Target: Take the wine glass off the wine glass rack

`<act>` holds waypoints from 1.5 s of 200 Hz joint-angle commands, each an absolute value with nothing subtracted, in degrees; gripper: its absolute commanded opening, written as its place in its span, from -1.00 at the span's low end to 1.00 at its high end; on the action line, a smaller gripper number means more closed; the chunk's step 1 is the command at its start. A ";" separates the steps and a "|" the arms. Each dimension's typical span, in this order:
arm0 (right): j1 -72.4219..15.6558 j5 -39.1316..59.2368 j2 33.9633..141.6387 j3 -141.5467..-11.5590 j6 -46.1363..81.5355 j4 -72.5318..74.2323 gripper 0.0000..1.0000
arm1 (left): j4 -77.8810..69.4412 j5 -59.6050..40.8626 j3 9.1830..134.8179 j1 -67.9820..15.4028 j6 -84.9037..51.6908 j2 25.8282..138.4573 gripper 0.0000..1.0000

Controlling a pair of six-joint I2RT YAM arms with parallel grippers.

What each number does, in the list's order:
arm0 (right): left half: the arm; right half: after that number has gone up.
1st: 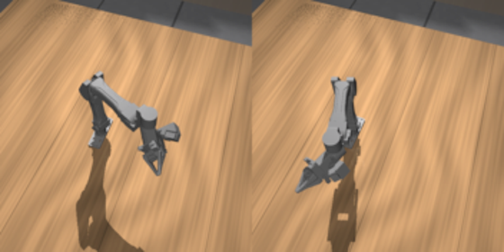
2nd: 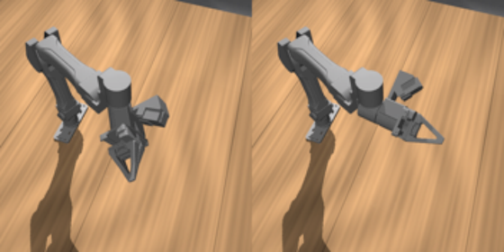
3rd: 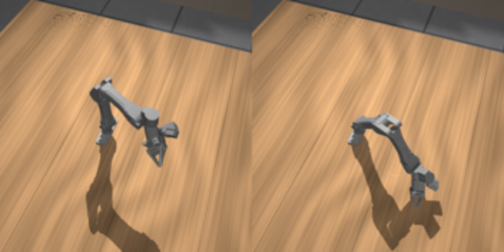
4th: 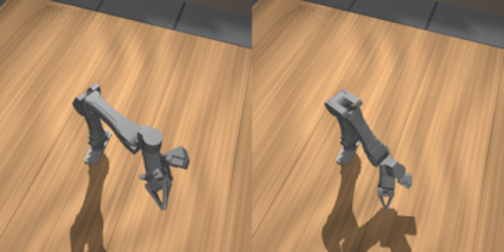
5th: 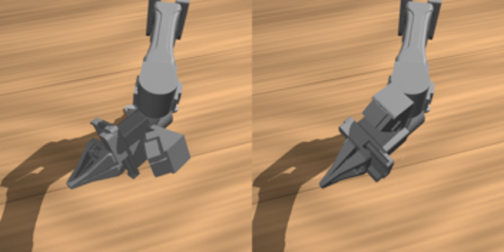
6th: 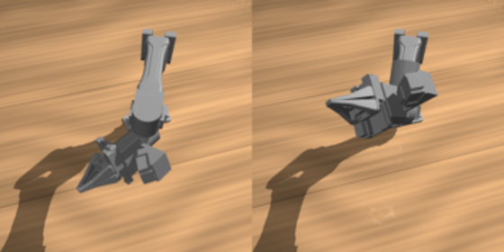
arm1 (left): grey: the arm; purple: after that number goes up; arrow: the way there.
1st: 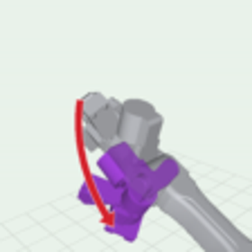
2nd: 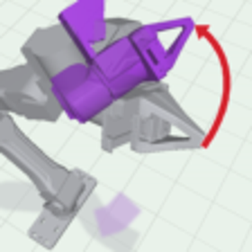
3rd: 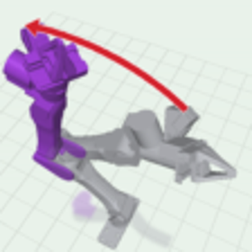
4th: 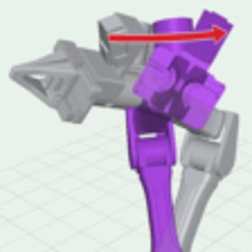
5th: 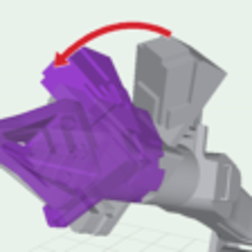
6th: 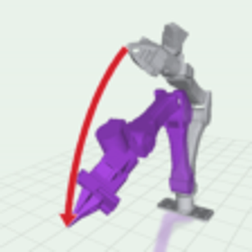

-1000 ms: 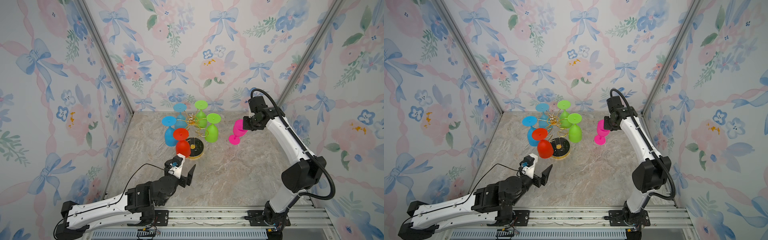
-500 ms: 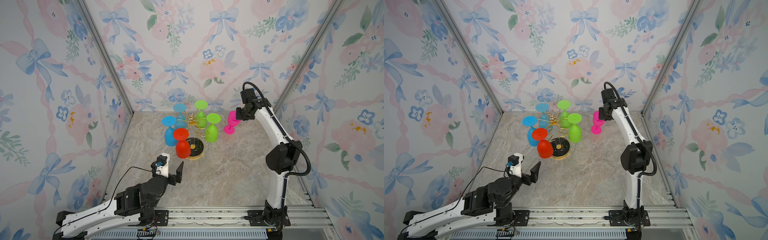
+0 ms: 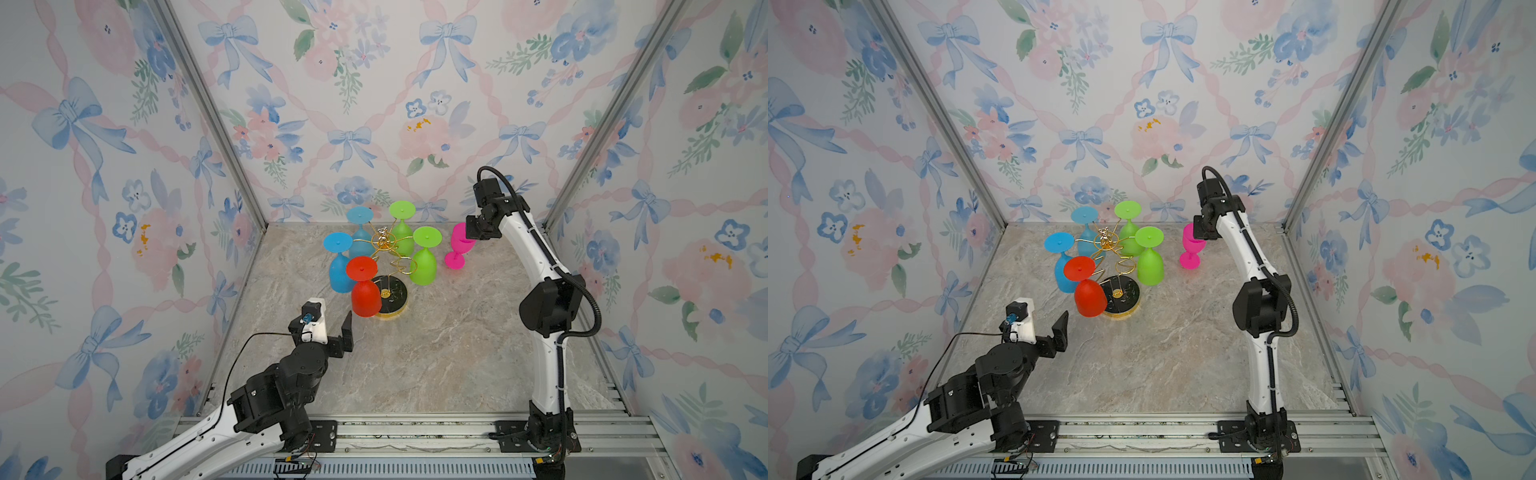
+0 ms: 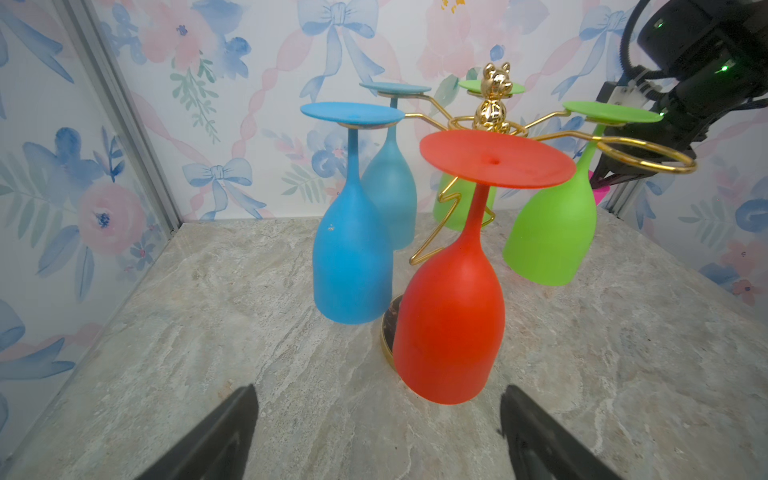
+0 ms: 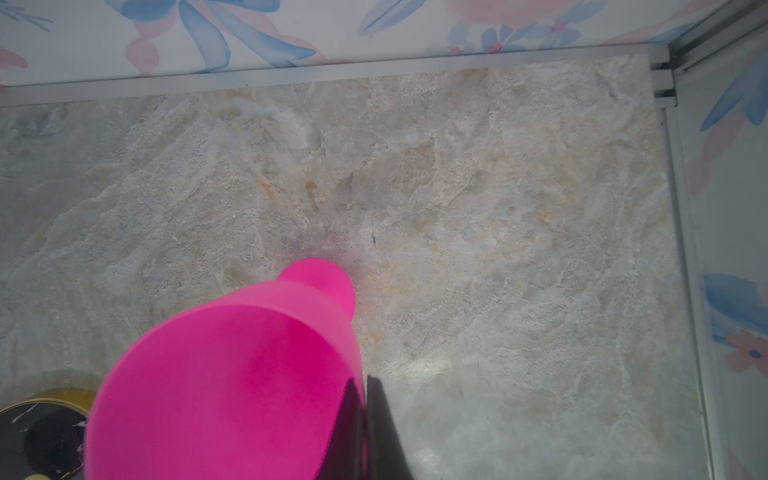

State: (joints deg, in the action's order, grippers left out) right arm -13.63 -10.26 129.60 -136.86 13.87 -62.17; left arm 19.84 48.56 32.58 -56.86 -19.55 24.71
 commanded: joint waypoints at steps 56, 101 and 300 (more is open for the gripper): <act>-13.17 -9.40 133.82 -141.93 13.35 -63.63 -1.00 | 18.90 40.80 33.06 -45.57 -17.93 26.42 0.87; -13.11 -8.89 134.67 -142.54 13.25 -63.20 -1.00 | 17.00 36.39 32.53 -39.52 -17.75 27.68 0.87; -13.01 -7.76 136.01 -144.32 13.70 -61.90 -0.73 | 12.83 26.19 31.15 -27.26 -17.45 29.39 0.87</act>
State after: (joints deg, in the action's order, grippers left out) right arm -13.54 -8.36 135.57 -142.71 13.89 -62.08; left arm 14.41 27.31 31.99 -27.79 -18.22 29.28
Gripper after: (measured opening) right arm 0.121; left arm 0.936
